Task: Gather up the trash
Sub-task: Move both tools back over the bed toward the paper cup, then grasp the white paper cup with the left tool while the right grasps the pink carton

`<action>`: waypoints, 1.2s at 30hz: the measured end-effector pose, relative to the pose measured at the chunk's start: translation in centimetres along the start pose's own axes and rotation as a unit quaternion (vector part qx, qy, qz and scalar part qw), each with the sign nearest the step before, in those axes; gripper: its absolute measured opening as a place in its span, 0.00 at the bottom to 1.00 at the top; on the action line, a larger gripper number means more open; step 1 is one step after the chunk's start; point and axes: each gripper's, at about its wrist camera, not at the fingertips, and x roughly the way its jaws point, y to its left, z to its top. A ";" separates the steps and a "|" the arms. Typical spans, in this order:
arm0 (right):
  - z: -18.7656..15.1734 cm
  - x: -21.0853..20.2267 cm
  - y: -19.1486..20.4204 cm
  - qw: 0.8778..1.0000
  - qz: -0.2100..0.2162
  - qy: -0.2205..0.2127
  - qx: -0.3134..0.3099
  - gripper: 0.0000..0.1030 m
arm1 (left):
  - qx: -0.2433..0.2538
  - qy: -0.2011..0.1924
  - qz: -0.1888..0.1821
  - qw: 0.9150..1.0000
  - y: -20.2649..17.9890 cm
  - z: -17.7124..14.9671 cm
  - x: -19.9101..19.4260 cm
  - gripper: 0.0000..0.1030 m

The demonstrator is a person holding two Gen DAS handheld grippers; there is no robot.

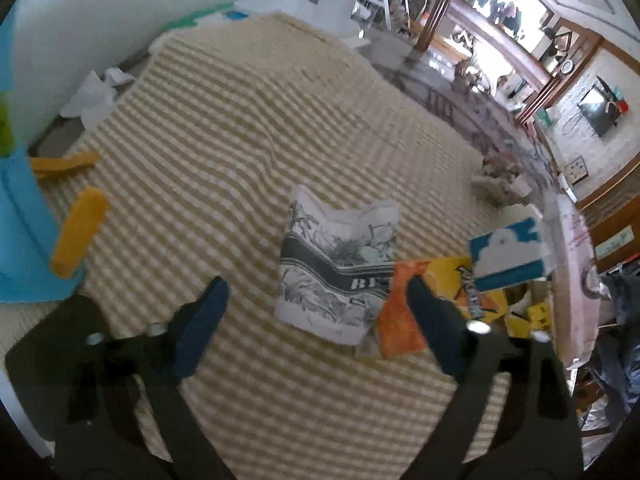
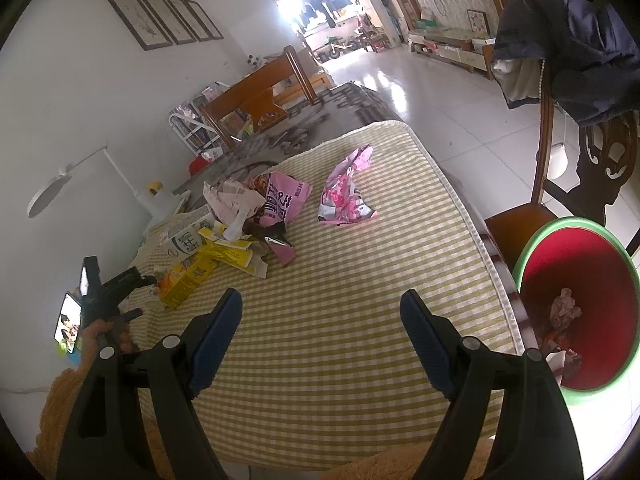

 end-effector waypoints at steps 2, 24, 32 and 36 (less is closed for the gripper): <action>0.0 0.0 0.1 1.000 0.001 0.000 -0.002 0.76 | -0.017 0.000 -0.033 0.999 0.7 0.1 0.2 0.59; 0.1 2.3 1.3 0.998 -0.022 0.053 -0.021 0.76 | 0.118 0.060 -0.172 0.976 -6.9 -14.1 -5.9 0.55; 4.7 8.9 6.6 0.995 0.001 0.061 -0.072 0.76 | 0.110 0.066 -0.162 0.978 -6.9 -13.4 -4.3 0.55; 7.8 13.3 11.9 0.982 -0.045 0.044 -0.176 0.76 | 0.134 0.064 -0.152 0.977 -7.9 -13.4 -3.9 0.56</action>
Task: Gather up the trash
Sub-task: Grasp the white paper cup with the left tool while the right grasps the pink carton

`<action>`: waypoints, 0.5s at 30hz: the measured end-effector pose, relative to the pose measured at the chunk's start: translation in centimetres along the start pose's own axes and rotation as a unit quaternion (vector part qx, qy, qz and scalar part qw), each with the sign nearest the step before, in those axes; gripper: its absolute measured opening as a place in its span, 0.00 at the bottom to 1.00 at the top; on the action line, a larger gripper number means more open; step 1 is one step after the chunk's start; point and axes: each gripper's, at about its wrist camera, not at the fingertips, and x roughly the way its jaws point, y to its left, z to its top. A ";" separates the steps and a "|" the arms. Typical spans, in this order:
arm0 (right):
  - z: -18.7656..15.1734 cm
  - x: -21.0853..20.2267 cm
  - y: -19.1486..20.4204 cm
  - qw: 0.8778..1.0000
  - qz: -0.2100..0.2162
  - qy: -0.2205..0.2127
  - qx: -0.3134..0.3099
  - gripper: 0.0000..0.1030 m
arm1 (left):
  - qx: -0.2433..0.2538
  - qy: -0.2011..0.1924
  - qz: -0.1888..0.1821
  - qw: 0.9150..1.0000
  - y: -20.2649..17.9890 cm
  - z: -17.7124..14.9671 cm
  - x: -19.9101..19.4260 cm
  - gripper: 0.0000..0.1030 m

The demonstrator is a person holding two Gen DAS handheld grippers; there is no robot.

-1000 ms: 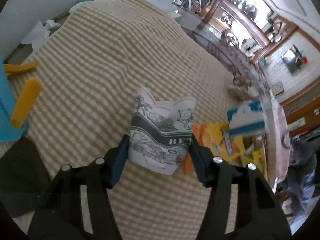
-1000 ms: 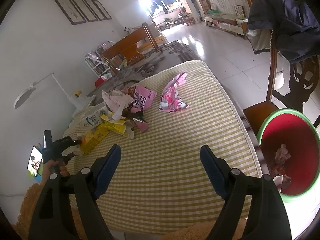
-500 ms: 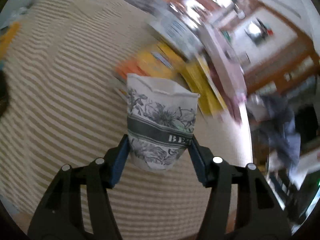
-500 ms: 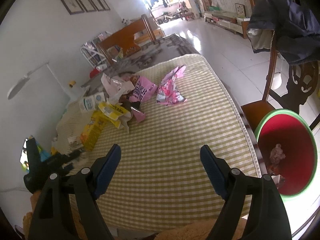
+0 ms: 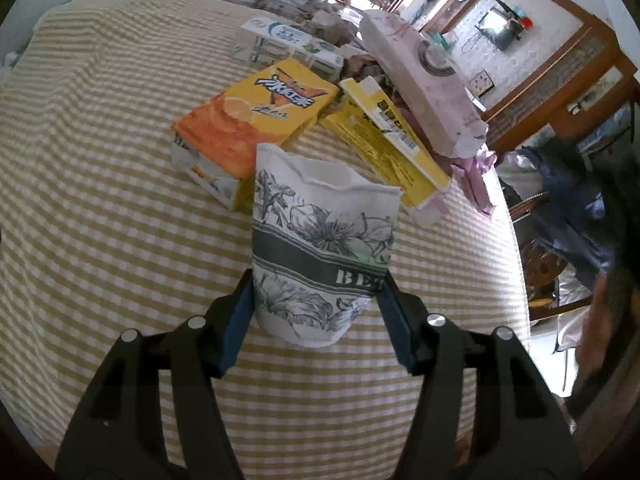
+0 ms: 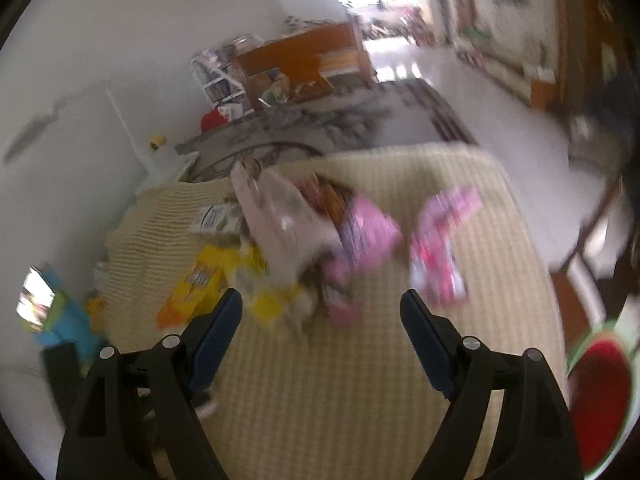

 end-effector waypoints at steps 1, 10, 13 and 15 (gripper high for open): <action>0.9 0.9 1.0 1.000 -0.014 0.000 -0.022 0.76 | -0.002 0.002 -0.001 1.000 -0.2 0.2 0.2 0.57; 2.7 10.5 5.8 0.981 -0.089 0.092 -0.148 0.80 | -0.031 -0.001 -0.011 0.999 1.1 0.9 0.8 0.68; 2.1 11.5 5.6 0.979 -0.092 0.106 -0.146 0.60 | -0.037 -0.005 -0.021 0.999 1.4 0.9 0.6 0.69; 1.8 10.6 5.2 0.985 -0.070 0.086 -0.131 0.58 | -0.036 -0.007 -0.020 0.999 1.5 0.9 0.4 0.69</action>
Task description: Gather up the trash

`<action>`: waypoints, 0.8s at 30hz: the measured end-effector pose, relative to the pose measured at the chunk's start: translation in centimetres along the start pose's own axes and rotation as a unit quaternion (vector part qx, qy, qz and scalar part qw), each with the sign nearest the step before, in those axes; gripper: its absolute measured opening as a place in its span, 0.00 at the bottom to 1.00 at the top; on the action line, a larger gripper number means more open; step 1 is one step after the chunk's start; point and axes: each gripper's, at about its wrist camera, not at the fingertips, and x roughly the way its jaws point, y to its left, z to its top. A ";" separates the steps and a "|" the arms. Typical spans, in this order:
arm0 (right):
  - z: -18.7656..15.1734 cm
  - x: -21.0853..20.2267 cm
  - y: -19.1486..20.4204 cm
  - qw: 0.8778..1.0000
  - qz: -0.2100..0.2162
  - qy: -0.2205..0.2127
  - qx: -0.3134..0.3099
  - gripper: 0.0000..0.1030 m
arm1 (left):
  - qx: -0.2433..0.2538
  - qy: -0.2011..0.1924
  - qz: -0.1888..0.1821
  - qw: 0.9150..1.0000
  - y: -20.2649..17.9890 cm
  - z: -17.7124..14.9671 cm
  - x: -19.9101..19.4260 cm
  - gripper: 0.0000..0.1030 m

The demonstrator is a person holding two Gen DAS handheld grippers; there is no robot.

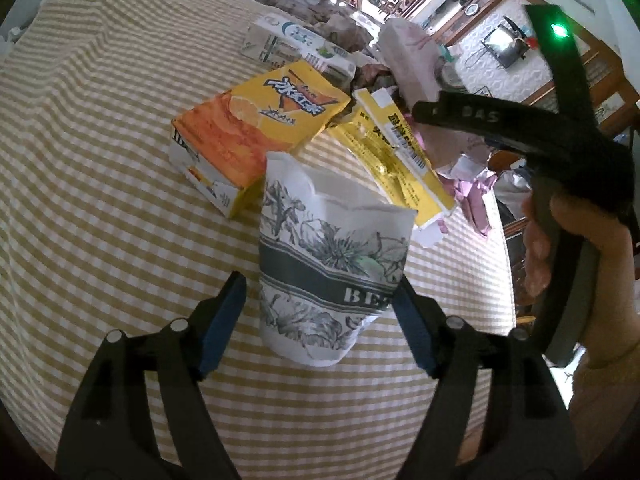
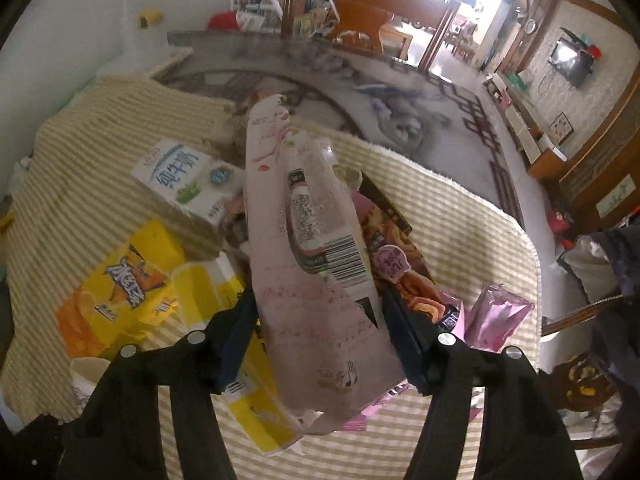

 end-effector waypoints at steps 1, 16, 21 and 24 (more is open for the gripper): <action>-0.3 -0.7 -0.3 1.000 0.015 -0.010 0.010 0.58 | 0.001 -0.002 -0.001 1.000 0.0 0.0 -0.1 0.69; -10.8 -6.9 -4.5 0.981 0.146 0.015 0.128 0.58 | 0.003 -0.014 0.019 1.000 -0.4 -0.1 0.0 0.69; -12.5 -5.8 -4.5 0.978 0.142 0.047 0.145 0.61 | 0.013 -0.006 0.035 0.999 -0.6 -0.2 0.7 0.69; -12.6 -6.1 -4.6 0.978 0.139 0.041 0.149 0.63 | 0.021 -0.010 0.042 0.999 -0.9 -0.2 0.8 0.75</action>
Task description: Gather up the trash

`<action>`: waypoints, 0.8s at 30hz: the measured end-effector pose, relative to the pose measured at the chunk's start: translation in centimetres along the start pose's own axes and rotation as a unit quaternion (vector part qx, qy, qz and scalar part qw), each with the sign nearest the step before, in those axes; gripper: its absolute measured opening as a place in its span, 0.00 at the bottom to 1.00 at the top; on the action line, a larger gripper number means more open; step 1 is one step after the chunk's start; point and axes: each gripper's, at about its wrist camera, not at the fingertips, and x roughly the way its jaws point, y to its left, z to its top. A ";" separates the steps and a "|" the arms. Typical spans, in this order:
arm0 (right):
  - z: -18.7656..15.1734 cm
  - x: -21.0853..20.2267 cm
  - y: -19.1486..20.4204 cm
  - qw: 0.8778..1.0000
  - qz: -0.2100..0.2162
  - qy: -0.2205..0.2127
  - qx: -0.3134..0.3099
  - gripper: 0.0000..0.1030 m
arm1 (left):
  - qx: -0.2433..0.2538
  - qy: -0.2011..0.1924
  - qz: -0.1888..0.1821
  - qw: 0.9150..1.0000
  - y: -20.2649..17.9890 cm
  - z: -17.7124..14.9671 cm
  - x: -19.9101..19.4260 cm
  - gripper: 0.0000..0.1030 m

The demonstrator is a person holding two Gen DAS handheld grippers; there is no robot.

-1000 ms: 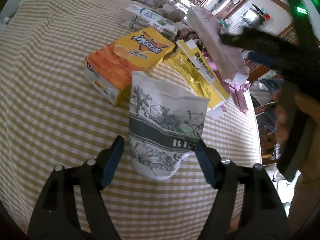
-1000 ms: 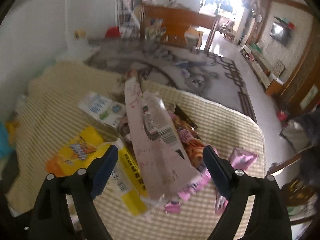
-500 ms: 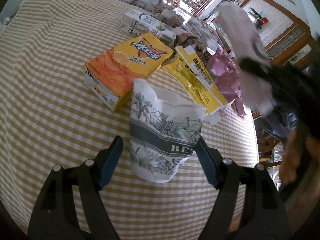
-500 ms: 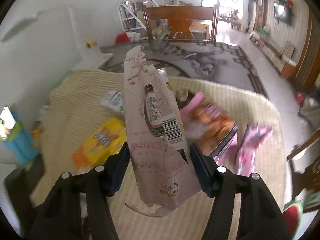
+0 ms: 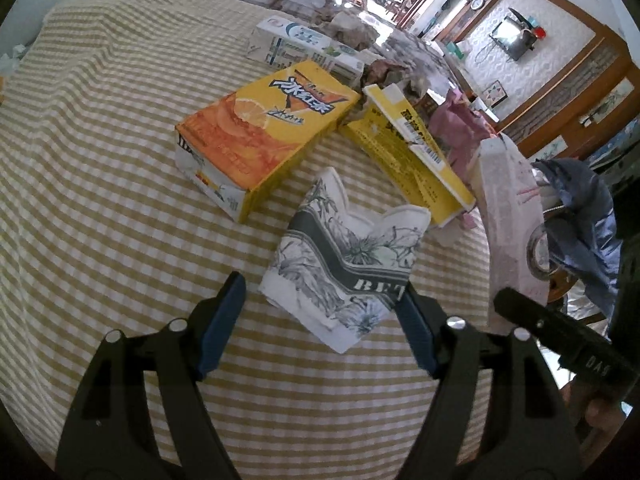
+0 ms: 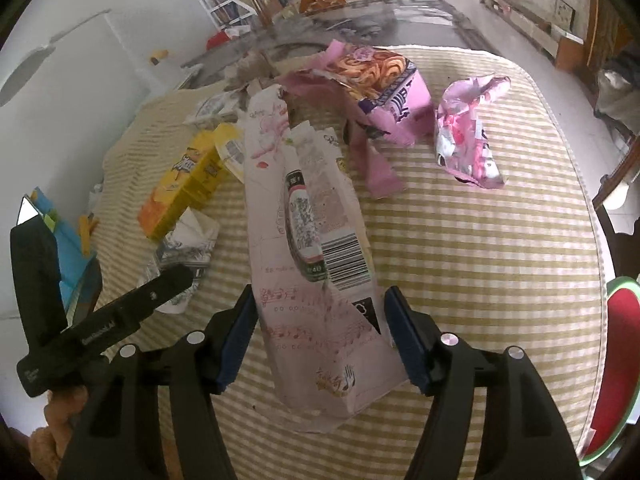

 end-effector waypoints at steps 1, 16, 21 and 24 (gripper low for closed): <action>0.1 -0.1 0.0 1.000 -0.001 -0.005 0.000 0.63 | 0.002 -0.002 0.000 1.000 -0.1 0.0 0.0 0.76; 0.5 2.2 -0.7 1.000 -0.001 0.023 0.009 0.56 | 0.049 0.005 0.008 0.999 -1.9 -0.1 1.1 0.61; -0.1 0.8 -0.4 1.000 0.013 0.000 -0.002 0.39 | 0.045 -0.007 -0.015 0.999 -1.9 -0.1 0.3 0.58; -0.4 -1.1 -0.5 0.999 0.021 -0.025 -0.002 0.38 | 0.047 -0.023 -0.027 0.998 -1.9 0.0 -0.8 0.46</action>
